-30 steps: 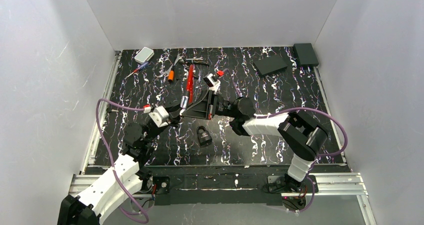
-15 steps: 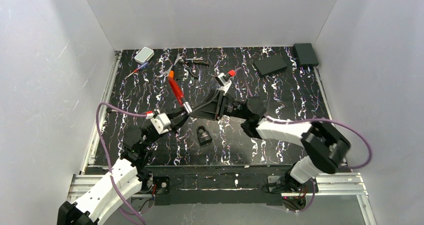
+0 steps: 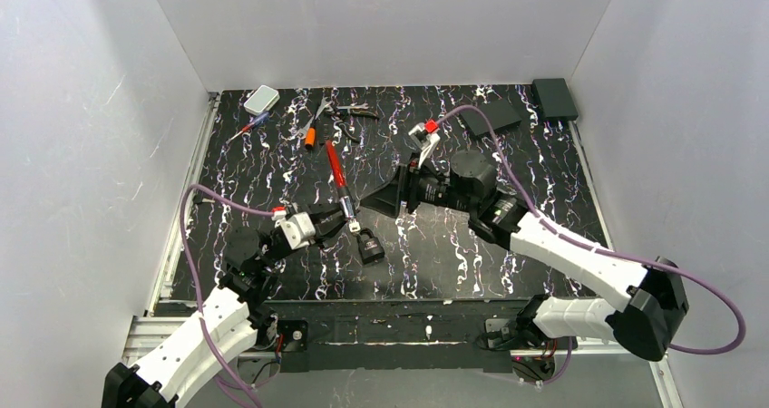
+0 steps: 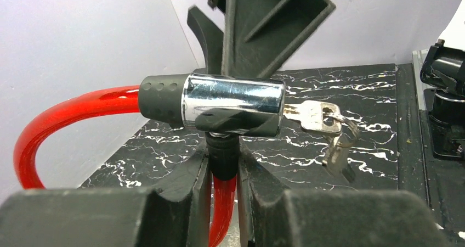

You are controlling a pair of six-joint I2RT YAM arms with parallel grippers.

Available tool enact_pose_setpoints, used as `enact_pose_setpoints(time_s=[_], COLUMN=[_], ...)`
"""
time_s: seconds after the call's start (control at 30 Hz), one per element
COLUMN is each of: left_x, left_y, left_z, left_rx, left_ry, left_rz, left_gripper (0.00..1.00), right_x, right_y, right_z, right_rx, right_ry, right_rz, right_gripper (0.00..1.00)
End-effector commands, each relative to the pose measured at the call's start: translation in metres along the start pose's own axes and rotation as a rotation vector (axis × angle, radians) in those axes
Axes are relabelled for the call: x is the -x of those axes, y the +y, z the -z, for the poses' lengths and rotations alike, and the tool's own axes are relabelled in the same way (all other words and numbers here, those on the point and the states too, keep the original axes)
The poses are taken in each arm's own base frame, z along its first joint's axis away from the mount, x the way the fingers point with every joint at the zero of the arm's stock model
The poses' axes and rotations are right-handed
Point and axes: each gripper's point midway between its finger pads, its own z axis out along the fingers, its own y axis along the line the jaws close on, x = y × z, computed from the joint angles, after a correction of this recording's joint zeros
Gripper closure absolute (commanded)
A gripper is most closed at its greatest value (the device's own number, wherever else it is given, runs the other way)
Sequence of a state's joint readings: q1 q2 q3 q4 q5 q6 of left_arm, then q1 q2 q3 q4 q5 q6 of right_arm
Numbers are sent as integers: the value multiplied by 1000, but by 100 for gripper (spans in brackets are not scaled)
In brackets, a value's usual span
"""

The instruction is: Unlock with the key

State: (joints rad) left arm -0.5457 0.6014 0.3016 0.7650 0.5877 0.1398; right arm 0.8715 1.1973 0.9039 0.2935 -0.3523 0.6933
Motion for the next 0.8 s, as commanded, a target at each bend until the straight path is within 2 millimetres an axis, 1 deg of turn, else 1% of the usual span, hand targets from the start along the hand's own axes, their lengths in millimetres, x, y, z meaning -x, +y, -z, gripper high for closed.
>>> enact_pose_setpoints(time_s=[0.0,0.13,0.23,0.37,0.47,0.6,0.67,0.77], left_x=[26,17,10,-4,-11,-18,-21,-23], left_y=[3,-1,-1,-4,-4,-4,-3,-4], left_z=[-6,-9,-10,-13,-14,-15,-15,-15], left_rx=[-21,-57,-62,-85,-88,-93,-93,-95], left_ry=[-63,-26,-5,39,68,95,110,120], left_rz=[-73,-50,-43,-28,-25,-23,-21,-23], left_gripper=[100,100,100,100,100,100,100,100], right_x=[22,31,30,22,24,17,17,14], right_y=[-7,-9,-6,-4,9,17,19,16], right_z=[20,26,27,19,13,4,-1,-5], right_rx=[-166,-234,-243,-255,-235,-246,-275,-304], right_ry=[23,27,40,90,85,105,104,116], right_rz=[144,130,93,80,98,118,126,123], right_gripper=[25,25,25,22,21,20,20,20])
